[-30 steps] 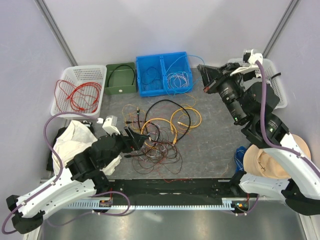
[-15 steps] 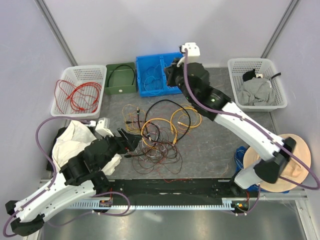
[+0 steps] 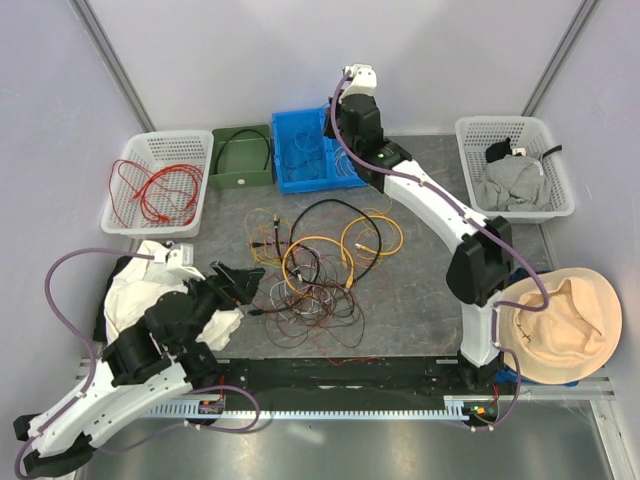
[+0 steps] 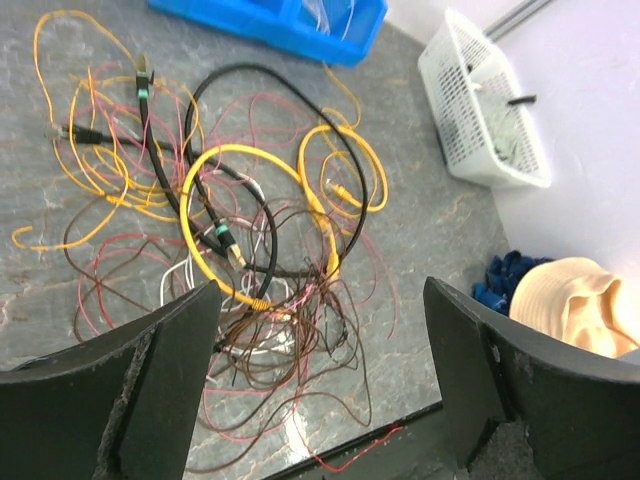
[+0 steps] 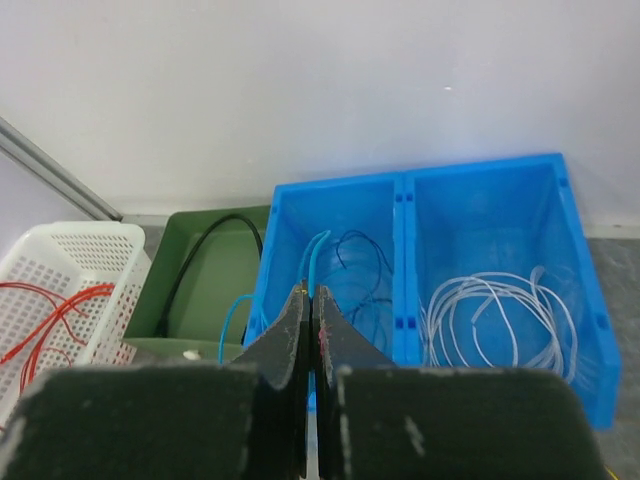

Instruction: Untangle the cables

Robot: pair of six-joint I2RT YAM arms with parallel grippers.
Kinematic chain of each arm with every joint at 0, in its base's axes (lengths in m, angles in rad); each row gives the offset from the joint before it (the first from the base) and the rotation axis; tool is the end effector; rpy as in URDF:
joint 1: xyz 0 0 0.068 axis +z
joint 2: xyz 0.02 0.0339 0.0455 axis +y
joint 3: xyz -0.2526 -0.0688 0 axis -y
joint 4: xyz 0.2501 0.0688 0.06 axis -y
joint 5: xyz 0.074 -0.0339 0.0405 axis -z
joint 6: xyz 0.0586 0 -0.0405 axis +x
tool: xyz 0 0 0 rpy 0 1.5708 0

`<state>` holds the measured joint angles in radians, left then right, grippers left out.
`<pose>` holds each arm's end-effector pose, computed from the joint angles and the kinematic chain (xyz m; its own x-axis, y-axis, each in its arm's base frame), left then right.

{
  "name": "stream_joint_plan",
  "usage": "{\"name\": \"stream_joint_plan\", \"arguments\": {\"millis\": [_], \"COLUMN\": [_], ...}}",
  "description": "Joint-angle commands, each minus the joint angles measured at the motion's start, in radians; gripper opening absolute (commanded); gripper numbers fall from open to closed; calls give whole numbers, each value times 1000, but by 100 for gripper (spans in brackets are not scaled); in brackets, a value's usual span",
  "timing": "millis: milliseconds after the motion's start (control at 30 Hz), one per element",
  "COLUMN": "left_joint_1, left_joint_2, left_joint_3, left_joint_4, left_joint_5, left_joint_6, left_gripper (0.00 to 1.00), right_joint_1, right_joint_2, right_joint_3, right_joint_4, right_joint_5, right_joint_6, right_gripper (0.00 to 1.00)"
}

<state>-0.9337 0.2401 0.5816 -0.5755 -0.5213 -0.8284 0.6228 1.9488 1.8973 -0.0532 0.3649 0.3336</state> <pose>0.0899 -0.0724 0.2849 -0.3945 -0.5410 -0.7427 0.1748 0.7493 -0.6387 0.4135 0.2712 0.3819 -0.1642 0.2586 -0.9519 -0.2147 0.9325 0.2904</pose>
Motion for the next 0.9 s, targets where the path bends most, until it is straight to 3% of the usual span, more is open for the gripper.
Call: {"name": "stream_joint_plan", "arguments": {"millis": [0, 367, 667, 833, 867], "left_joint_1": [-4, -4, -4, -4, -4], "left_joint_2": [-74, -104, -22, -10, -10], "left_joint_3": [-17, -5, 41, 52, 52], "left_joint_4": [3, 0, 0, -1, -1], "left_joint_5": [-71, -144, -161, -172, -183], "left_joint_6": [52, 80, 106, 104, 100], "left_gripper": [89, 88, 88, 88, 87], "right_joint_1": [-26, -43, -60, -67, -77], "right_joint_2": [108, 344, 430, 502, 509], "right_joint_3": [123, 351, 355, 416, 428], "right_joint_4": [121, 142, 179, 113, 112], "right_joint_5": [-50, -54, -8, 3, -23], "right_joint_6": [-10, -24, -10, -13, -18], "right_gripper": [0, 0, 0, 0, 7]}}
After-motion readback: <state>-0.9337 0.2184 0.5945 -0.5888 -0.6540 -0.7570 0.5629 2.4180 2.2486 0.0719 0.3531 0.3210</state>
